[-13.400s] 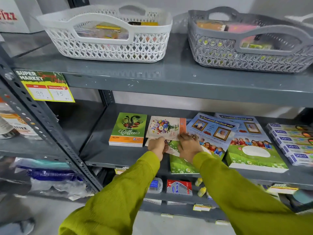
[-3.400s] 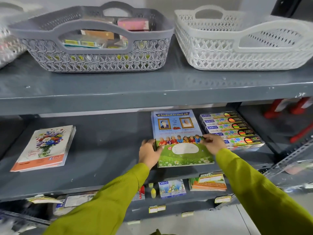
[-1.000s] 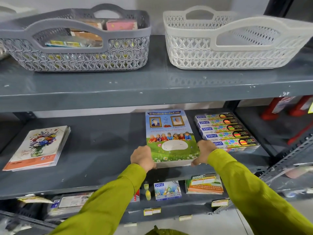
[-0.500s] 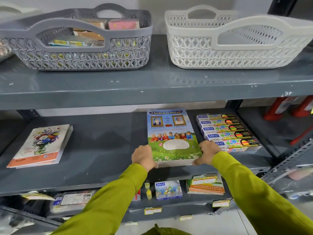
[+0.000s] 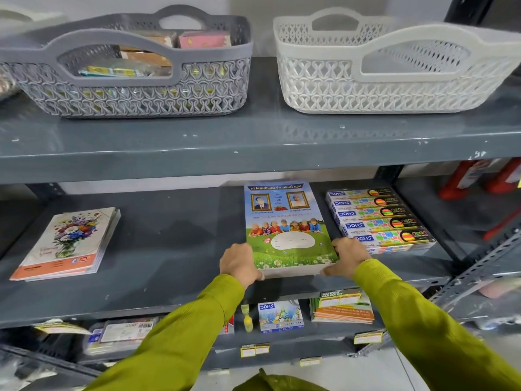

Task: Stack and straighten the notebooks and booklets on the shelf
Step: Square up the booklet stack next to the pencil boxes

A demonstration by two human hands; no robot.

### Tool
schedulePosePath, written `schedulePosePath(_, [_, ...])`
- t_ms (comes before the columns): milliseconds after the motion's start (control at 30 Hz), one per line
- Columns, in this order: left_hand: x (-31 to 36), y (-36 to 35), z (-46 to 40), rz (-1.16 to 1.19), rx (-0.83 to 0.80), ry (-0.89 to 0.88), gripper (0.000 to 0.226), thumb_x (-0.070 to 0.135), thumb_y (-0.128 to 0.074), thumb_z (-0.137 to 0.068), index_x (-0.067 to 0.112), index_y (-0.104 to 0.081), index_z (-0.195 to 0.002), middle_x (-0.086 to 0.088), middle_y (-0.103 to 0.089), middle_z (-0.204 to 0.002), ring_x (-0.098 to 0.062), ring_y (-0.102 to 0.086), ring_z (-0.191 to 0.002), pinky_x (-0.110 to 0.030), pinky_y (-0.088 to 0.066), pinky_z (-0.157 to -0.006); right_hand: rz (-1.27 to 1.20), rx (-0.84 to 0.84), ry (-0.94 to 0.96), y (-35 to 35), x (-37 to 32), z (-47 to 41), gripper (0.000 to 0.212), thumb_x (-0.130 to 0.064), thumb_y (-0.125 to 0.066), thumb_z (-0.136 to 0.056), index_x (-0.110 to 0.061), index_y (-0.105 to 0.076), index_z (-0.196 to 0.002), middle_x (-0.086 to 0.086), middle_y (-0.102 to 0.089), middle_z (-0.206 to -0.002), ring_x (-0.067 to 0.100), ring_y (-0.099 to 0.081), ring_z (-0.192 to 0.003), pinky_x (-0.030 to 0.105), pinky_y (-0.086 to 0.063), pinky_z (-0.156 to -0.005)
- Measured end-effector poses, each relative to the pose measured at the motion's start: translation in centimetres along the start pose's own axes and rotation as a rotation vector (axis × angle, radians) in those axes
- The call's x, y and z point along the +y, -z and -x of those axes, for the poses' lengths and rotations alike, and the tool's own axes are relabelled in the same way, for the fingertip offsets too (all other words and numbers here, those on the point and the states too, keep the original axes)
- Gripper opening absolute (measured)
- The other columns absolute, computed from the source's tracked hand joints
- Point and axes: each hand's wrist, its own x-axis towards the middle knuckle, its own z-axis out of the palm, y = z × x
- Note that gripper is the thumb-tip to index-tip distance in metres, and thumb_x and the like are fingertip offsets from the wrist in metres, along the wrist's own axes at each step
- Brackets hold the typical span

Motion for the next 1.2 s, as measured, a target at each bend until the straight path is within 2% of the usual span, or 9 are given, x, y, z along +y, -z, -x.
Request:
schedulePosePath(233, [-2.5, 1.5, -1.5, 0.272, -0.270, -0.081, 0.066, 0.052, -0.083, -0.068, 0.010, -0.063, -0.115, -0.003, -0.067, -0.116, -0.019, -0.065, -0.104, -0.025, -0.055, -0.074, -0.241, -0.276, 0.101, 0.8, 1.2, 0.2, 0.089, -0.063, -0.085, -0.036, -0.020, -0.054, -0.108, -0.002, -0.068, -0.110, 0.019, -0.065, -0.104, 0.034, -0.052, -0.093])
schedulePosePath(333, [-4.6, 3.1, -2.9, 0.782, -0.496, -0.018, 0.097, 0.068, -0.058, -0.078, 0.012, -0.030, -0.152, -0.009, -0.036, -0.157, -0.027, -0.040, -0.141, -0.037, -0.044, -0.108, -0.520, -0.444, 0.075, 2.2, 2.5, 0.6, 0.083, -0.066, -0.069, -0.067, -0.021, -0.045, -0.133, -0.007, -0.053, -0.135, 0.012, -0.053, -0.119, 0.029, -0.036, -0.108])
schedulePosePath(467, [-3.1, 3.5, -5.3, 1.125, -0.368, 0.031, 0.092, 0.076, -0.024, -0.086, 0.019, -0.018, -0.157, -0.003, -0.015, -0.166, -0.023, -0.014, -0.153, -0.042, -0.010, -0.123, -1.119, -0.402, -0.175, 2.4, 1.2, -2.0, 0.079, -0.068, -0.043, -0.083, -0.019, -0.034, -0.144, 0.004, -0.040, -0.150, 0.023, -0.038, -0.138, 0.038, -0.025, -0.118])
schedulePosePath(667, [0.3, 3.4, -10.5, 1.440, -0.322, -0.074, 0.088, 0.072, -0.010, -0.092, 0.011, -0.052, -0.141, -0.016, -0.053, -0.144, -0.027, -0.061, -0.113, -0.037, -0.053, -0.090, -1.423, -0.290, -0.242, 2.9, -2.5, -7.3, 0.073, -0.071, -0.034, -0.084, -0.013, -0.058, -0.121, 0.011, -0.066, -0.111, 0.023, -0.063, -0.097, 0.032, -0.049, -0.076])
schedulePosePath(800, [0.6, 2.4, -11.7, 1.495, -0.335, -0.097, 0.097, 0.080, -0.013, -0.085, 0.012, -0.055, -0.140, -0.025, -0.059, -0.136, -0.034, -0.068, -0.106, -0.039, -0.063, -0.077, -1.501, -0.162, -0.241, 1.5, -1.9, -11.0, 0.078, -0.077, -0.047, -0.073, -0.019, -0.058, -0.124, 0.014, -0.071, -0.110, 0.030, -0.066, -0.104, 0.040, -0.051, -0.095])
schedulePosePath(900, [0.8, 2.4, -11.9, 1.515, -0.323, -0.085, 0.095, 0.079, -0.011, -0.086, 0.015, -0.057, -0.138, -0.025, -0.058, -0.137, -0.037, -0.066, -0.112, -0.040, -0.063, -0.078, -1.470, -0.097, -0.210, 0.8, -0.9, -11.3, 0.091, -0.084, -0.046, -0.067, -0.027, -0.046, -0.138, 0.008, -0.054, -0.139, 0.031, -0.059, -0.118, 0.041, -0.044, -0.106])
schedulePosePath(967, [0.6, 2.6, -11.9, 1.568, -0.303, -0.059, 0.092, 0.079, -0.010, -0.087, 0.016, -0.058, -0.135, -0.024, -0.057, -0.138, -0.034, -0.067, -0.108, -0.040, -0.062, -0.078, -1.518, -0.158, -0.260, 2.1, -2.2, -8.9, 0.080, -0.076, -0.033, -0.081, -0.021, -0.044, -0.138, 0.013, -0.055, -0.134, 0.035, -0.056, -0.118, 0.042, -0.053, -0.093])
schedulePosePath(1100, [-2.0, 1.1, -10.8, 1.594, -0.331, 0.007, 0.110, 0.095, -0.023, -0.070, 0.020, -0.043, -0.149, -0.011, -0.053, -0.147, -0.029, -0.053, -0.133, -0.048, -0.033, -0.117, -1.625, -0.218, -0.229, 1.6, -1.8, -6.2, 0.069, -0.066, -0.029, -0.090, -0.023, -0.032, -0.145, 0.013, -0.042, -0.148, 0.035, -0.041, -0.135, 0.045, -0.035, -0.110])
schedulePosePath(1200, [-3.2, -0.9, -8.2, 1.628, -0.367, -0.061, 0.103, 0.091, -0.019, -0.075, 0.022, -0.045, -0.147, -0.006, -0.057, -0.144, -0.023, -0.051, -0.136, -0.047, -0.027, -0.120, -1.608, -0.107, -0.161, -0.2, -0.8, -3.9, 0.068, -0.057, -0.037, -0.091, -0.019, -0.028, -0.147, 0.012, -0.038, -0.150, 0.032, -0.036, -0.139, 0.044, -0.028, -0.115])
